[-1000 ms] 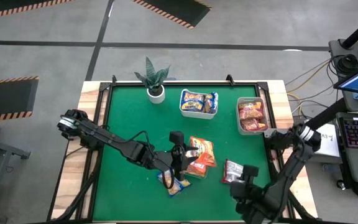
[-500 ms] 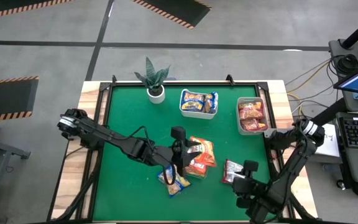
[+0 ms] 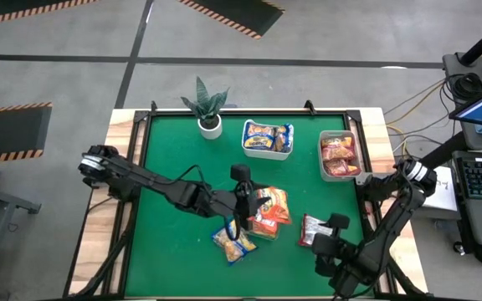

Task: Sort Maruchan noodles
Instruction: Put the red noodle pack into the gray bin

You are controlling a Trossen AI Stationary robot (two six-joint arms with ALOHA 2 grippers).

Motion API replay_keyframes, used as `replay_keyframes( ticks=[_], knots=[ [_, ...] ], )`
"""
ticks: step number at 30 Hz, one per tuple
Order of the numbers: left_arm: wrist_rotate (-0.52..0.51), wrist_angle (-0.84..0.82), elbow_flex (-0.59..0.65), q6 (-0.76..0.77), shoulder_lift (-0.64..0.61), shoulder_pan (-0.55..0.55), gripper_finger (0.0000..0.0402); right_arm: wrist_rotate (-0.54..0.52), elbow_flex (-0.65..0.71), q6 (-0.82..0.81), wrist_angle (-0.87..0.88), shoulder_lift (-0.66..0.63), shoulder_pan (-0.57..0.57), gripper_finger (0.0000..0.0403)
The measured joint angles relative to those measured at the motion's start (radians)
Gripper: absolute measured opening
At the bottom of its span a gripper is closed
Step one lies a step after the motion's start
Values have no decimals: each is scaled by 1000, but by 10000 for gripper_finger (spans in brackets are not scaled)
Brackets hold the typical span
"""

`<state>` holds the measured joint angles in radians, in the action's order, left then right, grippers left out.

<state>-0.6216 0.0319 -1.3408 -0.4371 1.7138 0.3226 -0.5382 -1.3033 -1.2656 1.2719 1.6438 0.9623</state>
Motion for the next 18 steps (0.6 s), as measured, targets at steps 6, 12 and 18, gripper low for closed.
replay_keyframes(
  ticks=[6, 12, 18],
  knots=[
    [1, -5, 9, 0, 0, -3, 152, -28, 62, -165, -40, 6, 93, 368],
    [2, -3, 9, 5, 0, -8, 152, -38, 188, -248, -179, 6, 153, 368],
    [2, -3, 9, 9, 1, -8, 152, -46, 286, -205, -299, 6, 133, 368]
  ],
)
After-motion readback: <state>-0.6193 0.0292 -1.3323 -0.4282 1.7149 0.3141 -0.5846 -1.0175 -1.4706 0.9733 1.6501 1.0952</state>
